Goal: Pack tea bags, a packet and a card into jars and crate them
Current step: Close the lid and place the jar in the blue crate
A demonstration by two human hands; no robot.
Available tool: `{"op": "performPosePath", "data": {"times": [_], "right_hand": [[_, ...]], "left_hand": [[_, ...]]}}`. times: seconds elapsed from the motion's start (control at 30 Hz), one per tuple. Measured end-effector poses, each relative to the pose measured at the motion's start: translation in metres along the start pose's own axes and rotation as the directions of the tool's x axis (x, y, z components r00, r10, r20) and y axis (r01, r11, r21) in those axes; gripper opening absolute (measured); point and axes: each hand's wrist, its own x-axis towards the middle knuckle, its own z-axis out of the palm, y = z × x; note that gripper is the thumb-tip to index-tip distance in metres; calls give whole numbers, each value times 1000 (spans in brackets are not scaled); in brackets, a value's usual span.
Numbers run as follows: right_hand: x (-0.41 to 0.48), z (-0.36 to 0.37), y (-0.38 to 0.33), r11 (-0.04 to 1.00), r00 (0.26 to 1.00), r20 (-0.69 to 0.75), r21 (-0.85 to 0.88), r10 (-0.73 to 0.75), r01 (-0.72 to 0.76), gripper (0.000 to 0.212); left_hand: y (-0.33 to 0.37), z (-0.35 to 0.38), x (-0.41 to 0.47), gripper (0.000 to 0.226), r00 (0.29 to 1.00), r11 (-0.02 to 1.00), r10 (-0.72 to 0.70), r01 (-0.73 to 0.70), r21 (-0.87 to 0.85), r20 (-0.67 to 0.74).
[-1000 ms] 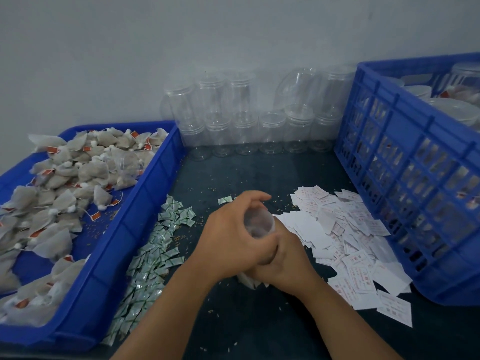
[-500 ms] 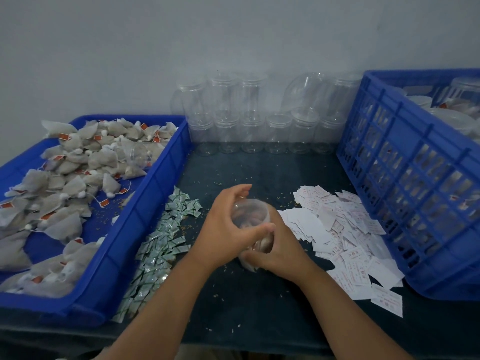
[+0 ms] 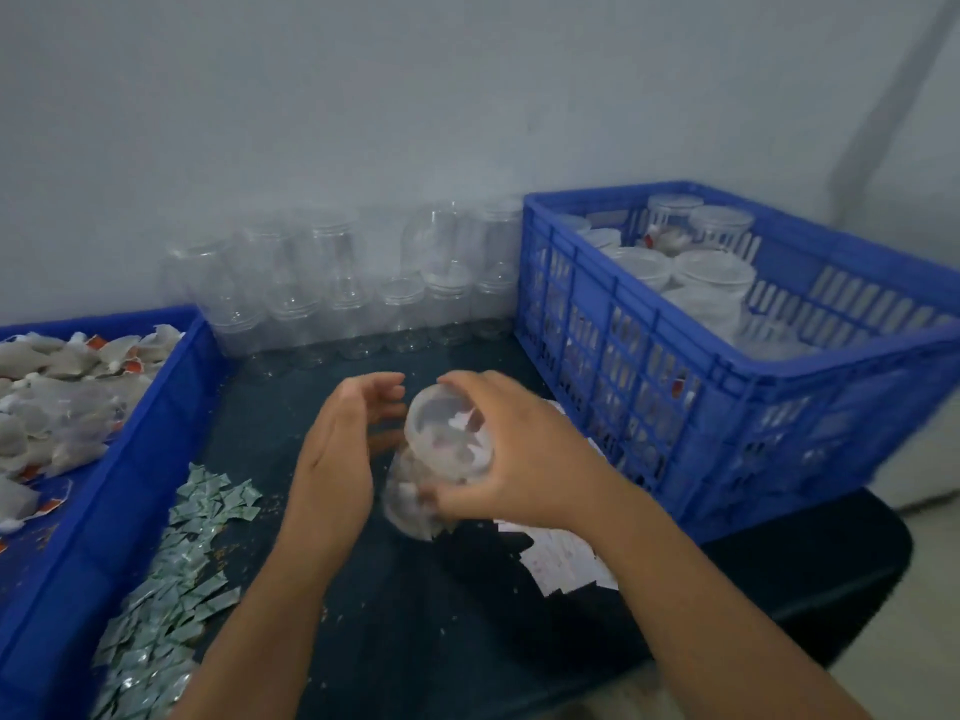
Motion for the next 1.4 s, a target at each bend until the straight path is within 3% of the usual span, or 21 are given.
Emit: {"op": "performPosePath", "data": {"times": [0.07,0.13,0.2,0.27,0.37,0.47,0.53,0.7,0.87,1.03,1.27,1.33,1.4], "right_hand": [[-9,-46,0,1000,996,-83,-17,-24,23,93],[-16,-94,-1,996,985,-168,-81,-42,29,92],[-20,-139,-3,985,960,-273,-172,-60,13,90],[-19,-179,0,974,925,-377,-223,-49,-39,88],[-11,-233,15,946,872,-488,-268,29,-181,85],[-5,-275,41,851,868,-460,-365,188,-378,84],[-5,-284,57,763,863,-387,-431,326,-482,86],[-10,-291,80,689,772,-345,-352,534,-634,86],[-11,-293,98,573,698,-221,-433,681,-696,83],[1,-245,127,563,694,-105,-505,712,-655,97],[-2,-230,143,555,708,-134,-527,694,-643,128],[-3,-233,133,575,728,-146,-519,670,-633,123],[-1,-239,116,593,773,-183,-542,608,-595,96]], "left_hand": [[13,14,16,31,999,976,54,-53,209,-1],[25,32,29,22,984,852,84,-152,502,155],[36,59,39,14,943,753,96,-278,596,318],[48,88,44,12,904,708,156,-383,594,398],[68,129,48,44,814,713,295,-536,451,501],[79,163,47,65,665,673,351,-669,317,659],[78,180,44,61,618,624,355,-715,314,702],[68,193,40,51,624,603,423,-735,310,657],[59,192,44,54,623,643,441,-721,257,646],[51,191,43,60,638,674,440,-700,238,631],[52,190,39,62,627,655,434,-713,251,648],[53,184,38,63,628,640,423,-717,275,653],[49,170,37,60,654,642,429,-706,299,623]]}}
